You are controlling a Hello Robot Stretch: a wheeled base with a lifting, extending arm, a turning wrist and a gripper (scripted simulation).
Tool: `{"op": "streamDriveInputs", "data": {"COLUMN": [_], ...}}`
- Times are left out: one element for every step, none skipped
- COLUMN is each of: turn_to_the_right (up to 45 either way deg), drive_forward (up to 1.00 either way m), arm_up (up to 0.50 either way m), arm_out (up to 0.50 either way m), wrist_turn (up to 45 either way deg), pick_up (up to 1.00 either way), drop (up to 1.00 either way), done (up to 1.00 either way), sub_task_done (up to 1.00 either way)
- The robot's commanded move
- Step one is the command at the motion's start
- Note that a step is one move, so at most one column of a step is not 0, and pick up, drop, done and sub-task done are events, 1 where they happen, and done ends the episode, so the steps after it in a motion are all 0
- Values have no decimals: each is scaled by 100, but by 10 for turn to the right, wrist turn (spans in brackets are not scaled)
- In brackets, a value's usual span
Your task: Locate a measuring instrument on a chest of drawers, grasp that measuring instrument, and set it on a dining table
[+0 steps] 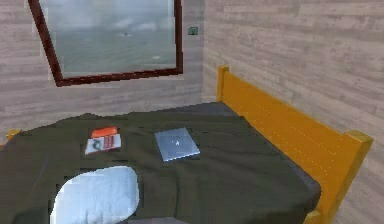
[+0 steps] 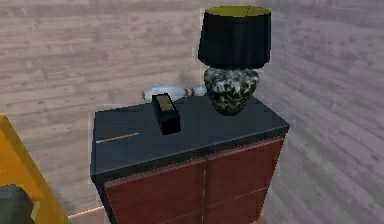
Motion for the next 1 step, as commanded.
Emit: {"op": "streamDriveInputs", "data": {"turn_to_the_right": [0], "drive_forward": [0], "arm_up": [50], "arm_out": [0], "wrist_turn": [0], "pick_up": [0], "drop": [0], "done": [0], "sub_task_done": [0]}}
